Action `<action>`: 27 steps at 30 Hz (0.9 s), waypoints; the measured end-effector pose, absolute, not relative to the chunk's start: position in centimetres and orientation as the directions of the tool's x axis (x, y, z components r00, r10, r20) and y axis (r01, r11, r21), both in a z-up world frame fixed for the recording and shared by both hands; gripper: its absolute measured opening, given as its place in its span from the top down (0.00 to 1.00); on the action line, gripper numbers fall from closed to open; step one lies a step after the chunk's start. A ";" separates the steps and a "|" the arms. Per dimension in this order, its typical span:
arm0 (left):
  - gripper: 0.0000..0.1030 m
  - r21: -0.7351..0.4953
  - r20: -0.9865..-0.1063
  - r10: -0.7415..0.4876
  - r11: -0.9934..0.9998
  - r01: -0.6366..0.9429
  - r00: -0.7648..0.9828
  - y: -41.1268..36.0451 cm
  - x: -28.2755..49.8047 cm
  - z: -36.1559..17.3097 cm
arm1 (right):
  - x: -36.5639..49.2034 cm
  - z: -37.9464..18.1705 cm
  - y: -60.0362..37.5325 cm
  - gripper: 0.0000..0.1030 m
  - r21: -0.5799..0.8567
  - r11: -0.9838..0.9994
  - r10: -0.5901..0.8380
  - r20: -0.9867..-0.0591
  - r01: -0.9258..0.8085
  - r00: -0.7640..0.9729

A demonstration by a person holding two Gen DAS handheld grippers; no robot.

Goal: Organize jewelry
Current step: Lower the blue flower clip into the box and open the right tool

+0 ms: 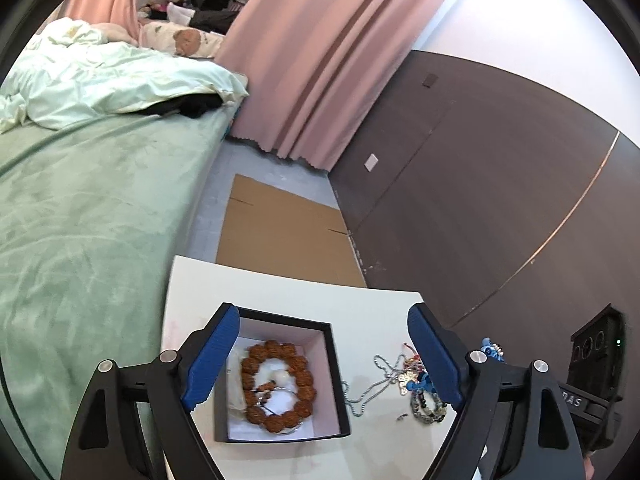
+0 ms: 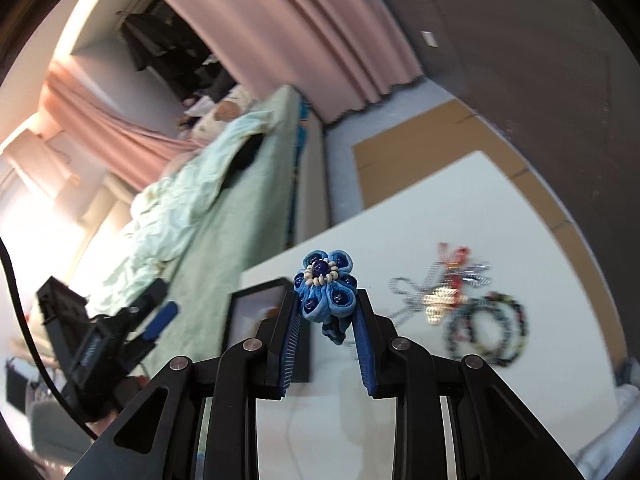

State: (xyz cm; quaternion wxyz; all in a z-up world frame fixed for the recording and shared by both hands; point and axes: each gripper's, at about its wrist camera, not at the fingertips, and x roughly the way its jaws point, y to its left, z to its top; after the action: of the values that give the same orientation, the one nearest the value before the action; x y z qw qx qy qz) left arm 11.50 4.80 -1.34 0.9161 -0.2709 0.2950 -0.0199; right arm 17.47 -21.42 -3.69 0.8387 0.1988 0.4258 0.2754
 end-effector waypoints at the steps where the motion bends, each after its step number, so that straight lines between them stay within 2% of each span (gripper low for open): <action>1: 0.16 -0.513 -0.530 -0.196 0.849 -0.129 0.825 5.2 11.3 -1.4 | 17.4 -3.7 -20.7 0.73 0.577 0.756 0.648 -0.594 -0.309 0.477; 14: 0.15 -0.480 -0.543 -0.111 0.854 -0.199 0.832 7.6 9.5 -0.7 | 17.2 -4.9 -14.1 0.73 0.641 0.661 0.749 -0.535 -0.389 0.390; 18: 0.06 -0.489 -0.532 -0.102 0.847 -0.207 0.840 8.2 9.0 -0.5 | 17.0 -5.6 -11.8 0.73 0.658 0.634 0.773 -0.525 -0.406 0.355; 20: 0.01 -0.505 -0.521 -0.100 0.837 -0.212 0.848 8.6 8.6 -0.5 | 16.9 -5.7 -10.6 0.67 0.635 0.639 0.769 -0.538 -0.433 0.346; 22: 0.00 -0.519 -0.522 -0.105 0.827 -0.217 0.846 8.9 8.4 -0.5 | 16.8 -6.0 -9.6 0.41 0.605 0.662 0.748 -0.569 -0.443 0.342; 24: 0.00 -0.528 -0.533 -0.119 0.820 -0.219 0.838 9.1 8.4 -0.7 | 16.7 -6.1 -9.6 0.28 0.601 0.672 0.740 -0.575 -0.432 0.349; 27: 0.00 -0.537 -0.534 -0.129 0.815 -0.217 0.835 9.1 8.3 -0.8 | 16.6 -6.1 -10.4 0.27 0.578 0.697 0.715 -0.597 -0.424 0.362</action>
State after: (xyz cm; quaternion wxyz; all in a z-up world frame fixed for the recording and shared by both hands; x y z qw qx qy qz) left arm 8.32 9.08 -0.81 0.9087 -0.3032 0.2860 0.0242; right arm 16.57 -10.36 -6.11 0.8086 0.1651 0.4414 0.3522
